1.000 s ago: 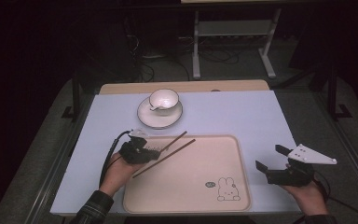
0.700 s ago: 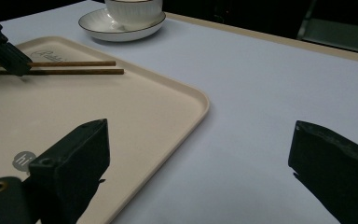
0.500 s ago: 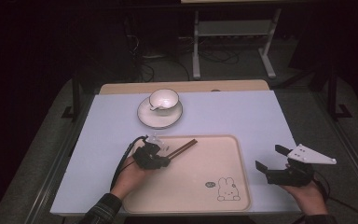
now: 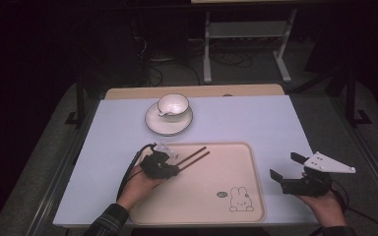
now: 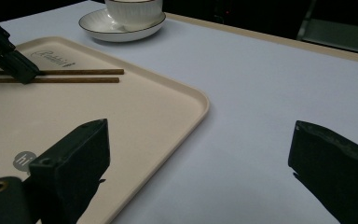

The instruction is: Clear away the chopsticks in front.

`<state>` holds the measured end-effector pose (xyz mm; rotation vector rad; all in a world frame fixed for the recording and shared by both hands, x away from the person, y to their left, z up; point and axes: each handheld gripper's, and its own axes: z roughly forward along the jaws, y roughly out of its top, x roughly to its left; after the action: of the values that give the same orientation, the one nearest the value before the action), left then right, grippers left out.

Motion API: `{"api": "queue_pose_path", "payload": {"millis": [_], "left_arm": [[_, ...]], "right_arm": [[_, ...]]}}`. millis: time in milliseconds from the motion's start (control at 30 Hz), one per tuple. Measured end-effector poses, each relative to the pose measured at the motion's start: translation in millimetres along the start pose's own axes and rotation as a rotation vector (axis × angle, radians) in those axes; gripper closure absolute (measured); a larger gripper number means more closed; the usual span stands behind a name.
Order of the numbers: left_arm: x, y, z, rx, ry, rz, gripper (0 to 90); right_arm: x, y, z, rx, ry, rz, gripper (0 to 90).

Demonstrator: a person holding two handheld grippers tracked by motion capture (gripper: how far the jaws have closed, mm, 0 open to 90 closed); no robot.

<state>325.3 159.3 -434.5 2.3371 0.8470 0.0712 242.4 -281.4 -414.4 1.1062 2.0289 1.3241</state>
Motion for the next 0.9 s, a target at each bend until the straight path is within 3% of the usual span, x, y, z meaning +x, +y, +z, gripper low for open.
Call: {"api": "queue_pose_path", "payload": {"millis": [200,333,667,900], "left_arm": [[1.6,12.6,-9.9,-0.041,-0.025,0.034,86.0],[-0.4,27.0,-4.8,-0.044,-0.044,0.056,89.4],[-15.5,70.4,45.6,-0.055,-0.101,0.118,89.3],[-1.2,84.3,64.4,-0.066,-0.05,0.101,89.3]], "right_arm": [[-0.3,0.0,-0.2,-0.001,-0.002,0.002,4.8],[-0.2,-0.3,0.0,0.002,-0.003,0.0,4.9],[0.0,-0.8,0.0,0.005,0.0,0.002,5.0],[-1.7,-1.9,-1.8,-0.002,-0.004,0.008,5.0]]}}
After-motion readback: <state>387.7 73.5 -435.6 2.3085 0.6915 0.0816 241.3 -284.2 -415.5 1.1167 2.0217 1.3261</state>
